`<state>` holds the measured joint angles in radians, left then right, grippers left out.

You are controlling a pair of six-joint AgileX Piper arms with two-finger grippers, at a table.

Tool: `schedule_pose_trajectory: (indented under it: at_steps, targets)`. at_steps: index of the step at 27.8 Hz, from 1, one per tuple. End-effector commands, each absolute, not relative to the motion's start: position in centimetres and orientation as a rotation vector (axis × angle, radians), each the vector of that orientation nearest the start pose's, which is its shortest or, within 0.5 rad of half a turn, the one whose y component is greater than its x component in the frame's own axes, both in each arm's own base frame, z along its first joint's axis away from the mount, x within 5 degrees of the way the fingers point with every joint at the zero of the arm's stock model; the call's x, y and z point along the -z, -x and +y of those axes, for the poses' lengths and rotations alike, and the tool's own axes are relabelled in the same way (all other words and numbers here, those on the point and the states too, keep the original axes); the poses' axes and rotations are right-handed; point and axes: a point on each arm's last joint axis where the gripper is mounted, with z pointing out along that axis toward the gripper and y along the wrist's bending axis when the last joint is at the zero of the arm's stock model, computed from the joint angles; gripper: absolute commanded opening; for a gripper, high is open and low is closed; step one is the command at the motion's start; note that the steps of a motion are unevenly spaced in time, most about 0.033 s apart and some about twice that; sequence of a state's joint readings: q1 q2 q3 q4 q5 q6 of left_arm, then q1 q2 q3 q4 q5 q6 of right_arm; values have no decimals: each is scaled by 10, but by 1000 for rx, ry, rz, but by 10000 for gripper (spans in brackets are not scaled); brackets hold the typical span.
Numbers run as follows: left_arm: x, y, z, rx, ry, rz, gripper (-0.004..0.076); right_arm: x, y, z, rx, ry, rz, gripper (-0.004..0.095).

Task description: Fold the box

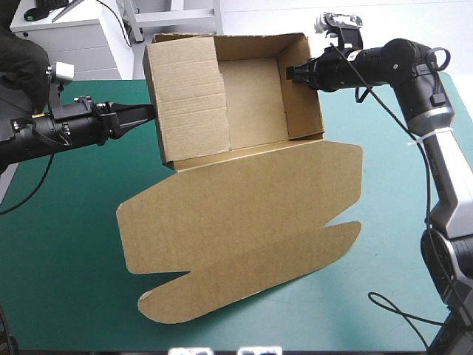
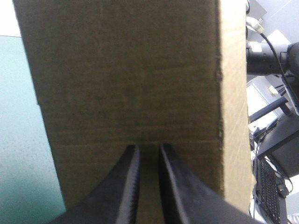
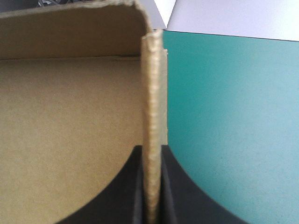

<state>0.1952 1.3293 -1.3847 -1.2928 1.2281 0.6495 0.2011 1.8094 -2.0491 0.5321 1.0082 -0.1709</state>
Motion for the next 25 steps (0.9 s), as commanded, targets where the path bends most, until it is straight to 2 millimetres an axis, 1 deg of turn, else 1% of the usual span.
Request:
schedule_pose_trajectory:
  at_steps: [1, 2, 3, 4, 6, 8, 17, 21, 25]
  targets:
    - [-465, -242, -40, 1251, -362, 1851, 256, -477, -371, 118, -708, 279, 2023, -15]
    - [-465, -242, -41, 1250, -363, 1850, 291, -476, -372, 117, -704, 267, 2025, -15]
    - [-465, -242, -41, 1250, -363, 1850, 348, -475, -374, 117, -698, 261, 2028, -15]
    - [-465, -241, -41, 1247, -365, 1851, 374, -475, -374, 117, -698, 262, 2026, -15]
    - [-466, -240, -41, 1241, -369, 1852, 414, -475, -374, 120, -696, 265, 2016, -15]
    - [-465, -240, -41, 1228, -372, 1863, 433, -475, -375, 125, -692, 271, 2002, -14]
    - [-456, -241, -38, 1149, -369, 1955, 434, -477, -367, 153, -667, 328, 1971, -11]
    - [-451, -243, -35, 1082, -374, 2007, 434, -476, -362, 165, -654, 357, 1965, -10]
    - [-444, -246, -30, 1004, -286, 2099, 428, -476, -355, 181, -630, 397, 1961, 1]
